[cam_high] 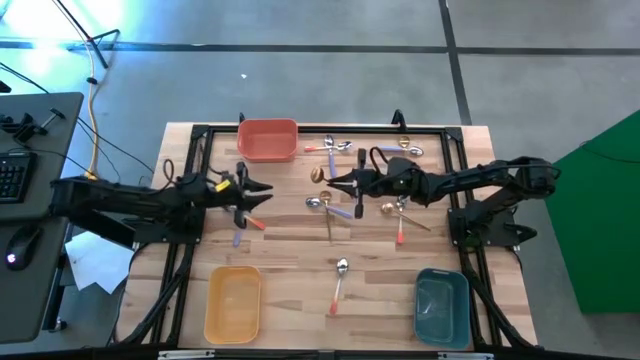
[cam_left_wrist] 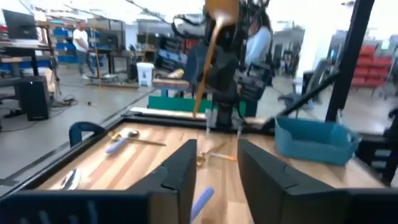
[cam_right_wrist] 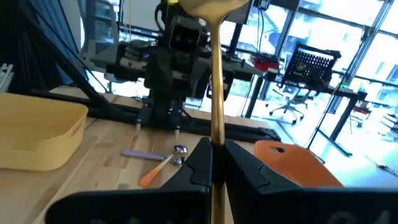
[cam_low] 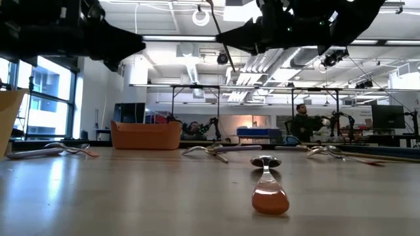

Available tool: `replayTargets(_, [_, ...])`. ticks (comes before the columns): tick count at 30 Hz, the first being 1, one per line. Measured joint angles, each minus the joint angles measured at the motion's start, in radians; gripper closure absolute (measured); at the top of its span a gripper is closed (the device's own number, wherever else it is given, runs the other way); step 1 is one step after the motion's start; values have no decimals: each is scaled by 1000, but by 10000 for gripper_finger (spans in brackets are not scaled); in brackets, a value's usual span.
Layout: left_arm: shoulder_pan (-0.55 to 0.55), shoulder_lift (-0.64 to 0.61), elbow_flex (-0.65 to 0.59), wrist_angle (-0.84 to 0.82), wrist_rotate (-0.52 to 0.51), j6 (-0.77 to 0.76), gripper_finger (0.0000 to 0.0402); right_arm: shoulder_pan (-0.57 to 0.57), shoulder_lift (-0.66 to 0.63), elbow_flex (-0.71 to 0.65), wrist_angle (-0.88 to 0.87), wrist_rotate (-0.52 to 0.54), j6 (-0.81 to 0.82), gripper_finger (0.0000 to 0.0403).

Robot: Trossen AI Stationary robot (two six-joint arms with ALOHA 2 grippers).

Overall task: Sort silverware by color (type)
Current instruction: Put the bottom gold spoon into the orange bin

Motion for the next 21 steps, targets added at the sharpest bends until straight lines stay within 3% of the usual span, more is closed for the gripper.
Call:
replayTargets(4, [-31, 126, 56, 70, -56, 45, 257, 24, 42, 0, 111, 5, -11, 393])
replayTargets(9, [-64, 268, 150, 191, -45, 102, 241, 50, 104, 0, 222, 1, -31, 393])
replayTargets(15, [-105, 426, 281, 189, -4, 157, 240, 62, 118, 1, 245, -19, 6, 393])
replayTargets(21, [-133, 540, 412, 191, -25, 208, 240, 119, 120, 1, 245, 11, -6, 393])
